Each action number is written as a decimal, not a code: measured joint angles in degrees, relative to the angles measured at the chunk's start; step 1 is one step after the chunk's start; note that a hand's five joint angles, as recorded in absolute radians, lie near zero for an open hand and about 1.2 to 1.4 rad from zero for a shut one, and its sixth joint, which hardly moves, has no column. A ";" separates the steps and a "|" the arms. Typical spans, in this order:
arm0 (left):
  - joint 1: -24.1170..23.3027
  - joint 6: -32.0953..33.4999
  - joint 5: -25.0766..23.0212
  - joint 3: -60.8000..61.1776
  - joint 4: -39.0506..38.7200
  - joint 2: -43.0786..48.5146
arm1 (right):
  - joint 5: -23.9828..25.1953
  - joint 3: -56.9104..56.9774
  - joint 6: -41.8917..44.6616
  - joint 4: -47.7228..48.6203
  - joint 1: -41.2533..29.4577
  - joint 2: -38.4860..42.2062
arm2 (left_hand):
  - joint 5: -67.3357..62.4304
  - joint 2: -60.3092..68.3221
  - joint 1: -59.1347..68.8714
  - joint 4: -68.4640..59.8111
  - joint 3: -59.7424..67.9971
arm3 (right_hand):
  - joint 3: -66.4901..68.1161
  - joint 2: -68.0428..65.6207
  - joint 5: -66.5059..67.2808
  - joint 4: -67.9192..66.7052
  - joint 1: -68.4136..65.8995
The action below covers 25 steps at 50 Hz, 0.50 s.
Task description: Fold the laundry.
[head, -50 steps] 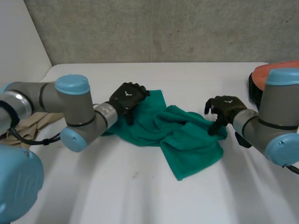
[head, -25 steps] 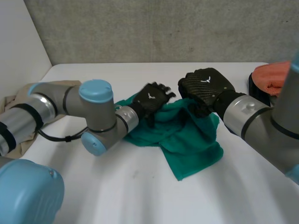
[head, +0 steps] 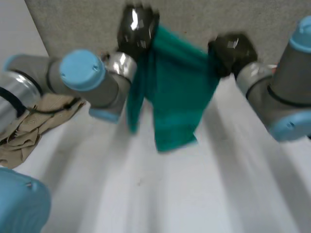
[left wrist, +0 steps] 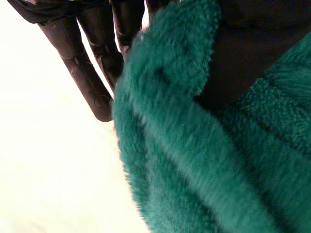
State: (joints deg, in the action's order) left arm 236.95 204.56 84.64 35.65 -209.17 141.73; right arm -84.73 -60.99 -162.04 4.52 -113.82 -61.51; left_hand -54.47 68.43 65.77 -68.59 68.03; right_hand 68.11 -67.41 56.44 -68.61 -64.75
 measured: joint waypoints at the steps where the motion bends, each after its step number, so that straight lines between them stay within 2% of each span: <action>1: 0.00 -0.03 0.26 -0.23 -1.32 -0.79 | -0.74 1.26 -0.24 1.72 -0.06 0.36 | 0.00 0.00 0.00 0.00 0.00 | 0.00 0.00 0.00 0.00 0.00; 7: -0.10 -0.11 3.94 -1.63 -8.98 -5.89 | -4.77 6.40 -1.64 17.84 -0.45 0.89 | 0.00 0.01 0.00 0.00 0.00 | 0.00 0.00 0.08 0.00 0.00; 12: -0.65 0.08 6.94 2.70 -8.73 -8.96 | -4.28 3.94 -1.64 25.17 -0.72 -0.02 | 0.00 0.01 0.00 -0.01 0.00 | 0.00 0.00 0.56 0.00 0.00; 18: -1.65 0.35 7.87 18.65 -5.39 -14.19 | -2.13 -4.01 -1.28 23.55 -1.18 -0.78 | 0.00 0.10 0.00 -0.03 0.05 | 0.00 0.00 0.80 0.00 0.00; 25: -2.18 1.58 7.97 40.19 -2.82 -17.98 | -0.82 -16.32 0.92 15.52 -1.73 0.54 | 0.00 -0.23 0.00 0.42 -0.01 | 0.00 0.00 0.80 0.00 0.00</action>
State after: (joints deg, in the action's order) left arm 234.77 206.14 92.61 75.84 -211.99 123.75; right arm -85.55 -77.31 -161.12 20.04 -115.55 -60.97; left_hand -54.47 68.20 65.77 -68.17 68.02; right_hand 68.11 -67.41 57.24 -68.62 -64.75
